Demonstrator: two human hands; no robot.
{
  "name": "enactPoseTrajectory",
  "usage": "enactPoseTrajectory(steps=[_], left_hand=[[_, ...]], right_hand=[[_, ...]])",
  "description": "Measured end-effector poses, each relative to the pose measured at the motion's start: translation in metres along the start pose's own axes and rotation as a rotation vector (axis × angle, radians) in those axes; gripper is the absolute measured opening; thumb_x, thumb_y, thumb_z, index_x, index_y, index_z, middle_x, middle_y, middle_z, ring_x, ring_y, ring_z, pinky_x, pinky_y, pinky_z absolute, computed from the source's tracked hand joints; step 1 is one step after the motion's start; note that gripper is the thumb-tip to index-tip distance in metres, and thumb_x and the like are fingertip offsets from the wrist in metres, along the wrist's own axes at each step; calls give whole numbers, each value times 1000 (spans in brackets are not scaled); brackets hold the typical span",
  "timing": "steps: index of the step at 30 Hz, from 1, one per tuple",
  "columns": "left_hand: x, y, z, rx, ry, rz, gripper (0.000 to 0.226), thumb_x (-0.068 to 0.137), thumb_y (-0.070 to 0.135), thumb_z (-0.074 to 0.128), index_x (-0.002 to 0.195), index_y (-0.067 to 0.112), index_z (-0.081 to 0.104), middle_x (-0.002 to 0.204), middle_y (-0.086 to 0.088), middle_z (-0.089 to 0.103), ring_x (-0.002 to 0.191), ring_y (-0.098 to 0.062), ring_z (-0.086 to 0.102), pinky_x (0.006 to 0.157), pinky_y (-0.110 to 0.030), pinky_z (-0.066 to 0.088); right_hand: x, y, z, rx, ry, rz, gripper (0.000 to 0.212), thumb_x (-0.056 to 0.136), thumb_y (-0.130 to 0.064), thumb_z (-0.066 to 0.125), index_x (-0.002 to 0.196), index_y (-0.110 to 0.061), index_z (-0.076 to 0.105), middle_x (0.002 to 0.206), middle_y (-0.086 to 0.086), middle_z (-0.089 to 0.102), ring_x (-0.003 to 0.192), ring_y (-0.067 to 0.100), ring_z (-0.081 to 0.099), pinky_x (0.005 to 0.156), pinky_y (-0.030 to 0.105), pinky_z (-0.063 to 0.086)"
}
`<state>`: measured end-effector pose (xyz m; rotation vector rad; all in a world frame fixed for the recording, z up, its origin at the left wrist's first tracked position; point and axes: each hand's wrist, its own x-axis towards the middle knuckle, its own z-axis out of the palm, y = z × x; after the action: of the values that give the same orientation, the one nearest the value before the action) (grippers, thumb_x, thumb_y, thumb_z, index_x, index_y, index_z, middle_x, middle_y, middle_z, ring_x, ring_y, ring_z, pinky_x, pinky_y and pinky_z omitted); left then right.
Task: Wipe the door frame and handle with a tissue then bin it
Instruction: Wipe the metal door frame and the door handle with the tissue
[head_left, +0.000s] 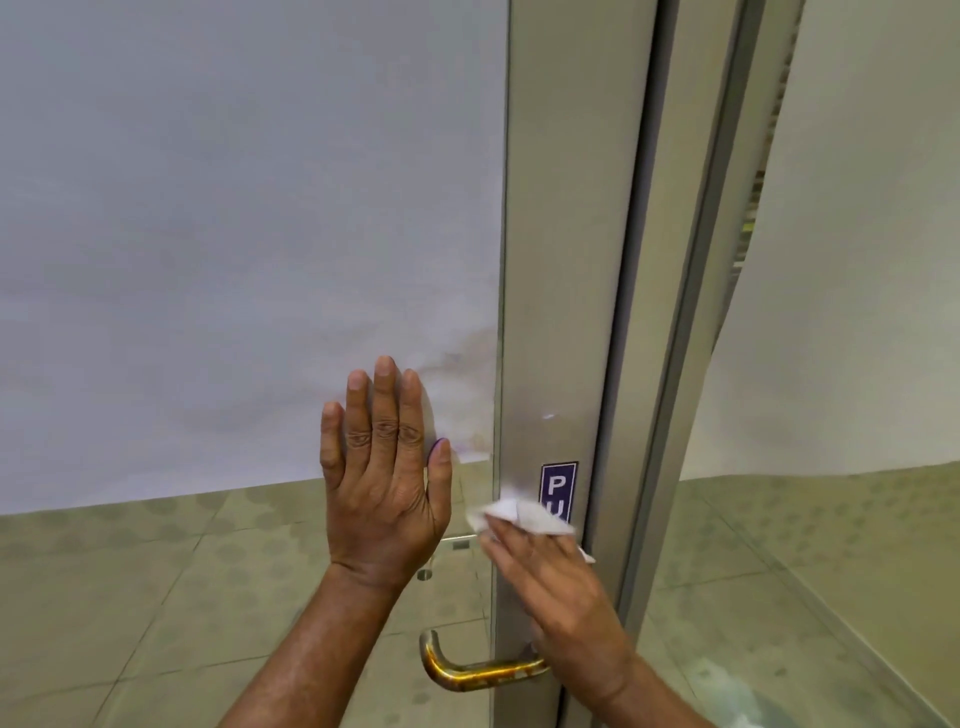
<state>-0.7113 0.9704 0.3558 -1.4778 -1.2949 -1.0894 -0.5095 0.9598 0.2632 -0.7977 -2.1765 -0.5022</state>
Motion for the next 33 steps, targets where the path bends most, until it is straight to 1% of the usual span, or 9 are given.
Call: enactPoseTrajectory(steps=[3, 9, 12, 15, 20, 23, 27, 31, 33], left_hand=[[1, 0, 0, 5, 4, 1, 65, 110, 37, 28, 165, 11, 4, 175, -5, -9, 162, -23, -5, 132, -42, -2], [-1, -1, 2, 7, 1, -13, 65, 110, 37, 29, 165, 11, 6, 175, -4, -8, 163, -23, -4, 132, -43, -1], [-1, -1, 1, 2, -4, -7, 65, 110, 37, 28, 165, 11, 6, 175, -5, -8, 163, -23, -4, 132, -43, -1], [0, -1, 1, 7, -8, -9, 65, 110, 37, 27, 165, 11, 5, 175, -4, -8, 163, -23, -5, 132, -43, -2], [1, 0, 1, 11, 6, -7, 65, 110, 37, 28, 165, 11, 6, 175, -4, -8, 163, -23, -4, 132, -42, -2], [0, 0, 1, 13, 2, -9, 64, 110, 37, 28, 165, 10, 7, 175, -5, -7, 163, -23, -4, 132, -43, -1], [0, 0, 1, 20, 5, -3, 64, 110, 38, 26, 165, 10, 6, 175, -5, -7, 163, -23, -4, 132, -42, -2], [1, -1, 2, 18, 3, -6, 64, 110, 38, 27, 165, 10, 6, 175, -5, -8, 163, -23, -5, 132, -42, -2], [0, 0, 1, 15, 3, -5, 65, 110, 38, 28, 165, 10, 6, 175, -5, -8, 163, -23, -5, 132, -42, -2]], right_hand=[[-13, 11, -13, 1, -71, 46, 111, 69, 1, 83, 158, -23, 21, 164, -9, 23, 152, 7, 20, 125, 33, 13], [37, 14, -20, 119, 188, 103, 62, 88, 6, 54, 147, -9, 45, 154, 6, 45, 147, 16, 38, 124, 37, 24], [2, 20, -15, 18, -28, -69, 77, 82, -6, 67, 151, -16, 35, 154, 1, 44, 150, 11, 27, 125, 35, 22], [-19, 31, -23, -46, -158, -147, 78, 85, -11, 70, 153, -19, 33, 154, -4, 42, 151, 7, 20, 119, 37, 35], [34, 32, -31, 42, 123, 0, 60, 92, 2, 49, 150, -11, 40, 156, 4, 42, 147, 18, 36, 125, 39, 20], [17, 22, -22, 22, 35, -77, 49, 94, 1, 48, 142, -9, 52, 149, 5, 52, 142, 19, 44, 124, 41, 25], [-3, 25, -30, -33, -78, -208, 35, 105, -15, 42, 134, -15, 62, 137, -1, 64, 131, 13, 56, 125, 31, 16], [34, 28, -35, 23, 91, -86, 64, 81, 2, 56, 143, -8, 45, 145, 5, 53, 140, 16, 45, 125, 35, 20], [32, 22, -30, 36, 99, -79, 62, 84, 1, 57, 144, -9, 44, 144, 6, 53, 140, 17, 47, 123, 37, 26]])
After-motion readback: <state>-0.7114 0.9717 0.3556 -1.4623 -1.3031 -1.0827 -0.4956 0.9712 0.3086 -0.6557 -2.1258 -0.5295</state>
